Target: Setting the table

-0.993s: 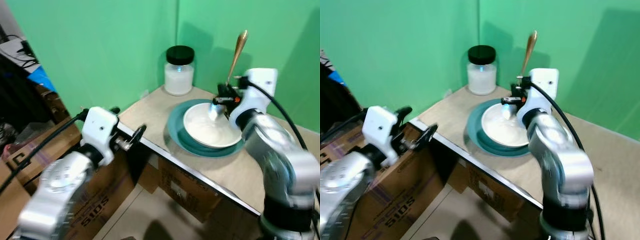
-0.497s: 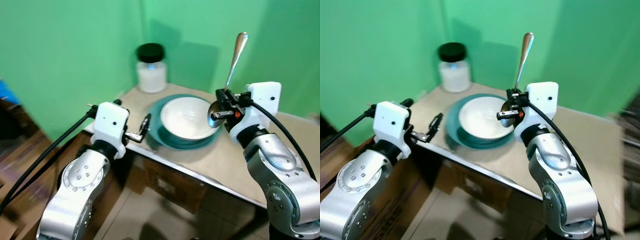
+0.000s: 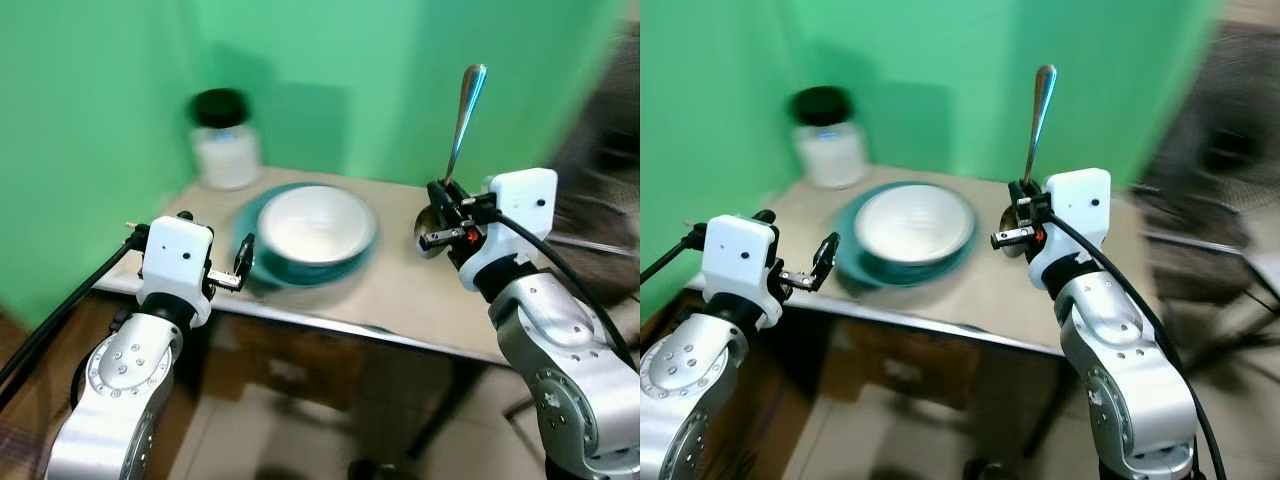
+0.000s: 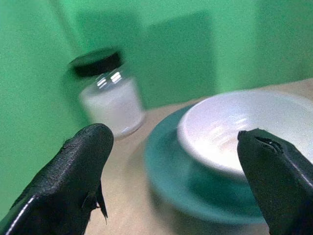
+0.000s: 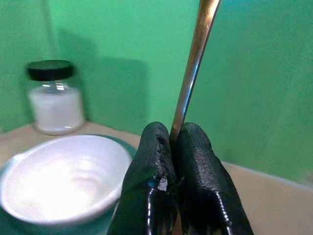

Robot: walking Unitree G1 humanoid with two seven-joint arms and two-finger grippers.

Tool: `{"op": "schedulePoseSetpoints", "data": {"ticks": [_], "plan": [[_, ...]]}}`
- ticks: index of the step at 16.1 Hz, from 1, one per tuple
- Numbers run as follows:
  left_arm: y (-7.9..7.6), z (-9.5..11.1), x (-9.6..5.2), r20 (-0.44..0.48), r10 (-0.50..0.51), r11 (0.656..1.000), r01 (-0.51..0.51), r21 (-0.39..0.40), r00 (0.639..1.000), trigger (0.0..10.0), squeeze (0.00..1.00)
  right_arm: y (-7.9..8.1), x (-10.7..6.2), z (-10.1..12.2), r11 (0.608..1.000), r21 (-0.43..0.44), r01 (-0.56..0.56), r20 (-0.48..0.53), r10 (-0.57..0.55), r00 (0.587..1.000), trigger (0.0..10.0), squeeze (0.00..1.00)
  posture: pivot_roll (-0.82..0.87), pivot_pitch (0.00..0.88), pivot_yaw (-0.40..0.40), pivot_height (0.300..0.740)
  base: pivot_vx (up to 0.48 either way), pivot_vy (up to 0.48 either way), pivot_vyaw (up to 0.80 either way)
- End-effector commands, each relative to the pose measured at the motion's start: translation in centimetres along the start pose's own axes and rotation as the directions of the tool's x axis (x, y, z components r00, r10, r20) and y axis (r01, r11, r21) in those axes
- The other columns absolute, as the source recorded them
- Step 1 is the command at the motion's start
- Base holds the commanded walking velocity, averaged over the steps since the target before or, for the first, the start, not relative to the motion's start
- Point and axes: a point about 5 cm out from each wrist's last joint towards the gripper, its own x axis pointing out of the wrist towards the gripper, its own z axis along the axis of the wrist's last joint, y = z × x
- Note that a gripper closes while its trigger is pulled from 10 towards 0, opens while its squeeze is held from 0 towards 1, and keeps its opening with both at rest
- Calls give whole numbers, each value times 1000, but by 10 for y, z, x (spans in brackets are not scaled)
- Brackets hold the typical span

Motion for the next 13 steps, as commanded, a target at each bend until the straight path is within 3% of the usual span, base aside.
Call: {"op": "schedulePoseSetpoints", "data": {"ticks": [1, 8, 10, 13], "plan": [[1, 4, -2, 20, 13, 1000, -13, 7, 1000, 10000, 443, -1, -1, -1, 1000, 0, 8, -12, -8, 1000, 10000, 0, -37, 32, 7, 740, 0, 0, -800], [0, 5, 1, 30, 5, 1000, -5, -2, 1000, 10000, 435, -1, 0, 1, 1000, 9, 6, -1, -6, 1000, 10000, 0, -42, 22, 9, 740, 0, 0, -797], [-3, 3, 3, 32, 12, 997, -10, -70, 999, 10000, 373, -1, 1, -1, 1000, -20, 13, -16, -14, 1000, 10000, 0, -52, 19, 15, 740, 0, 0, -775], [-2, 2, 4, 32, 37, 996, -34, -85, 999, 10000, 373, -3, 0, -8, 999, 0, 50, -50, -50, 998, 10000, 0, -58, 19, 21, 740, 0, 0, -775]]}}
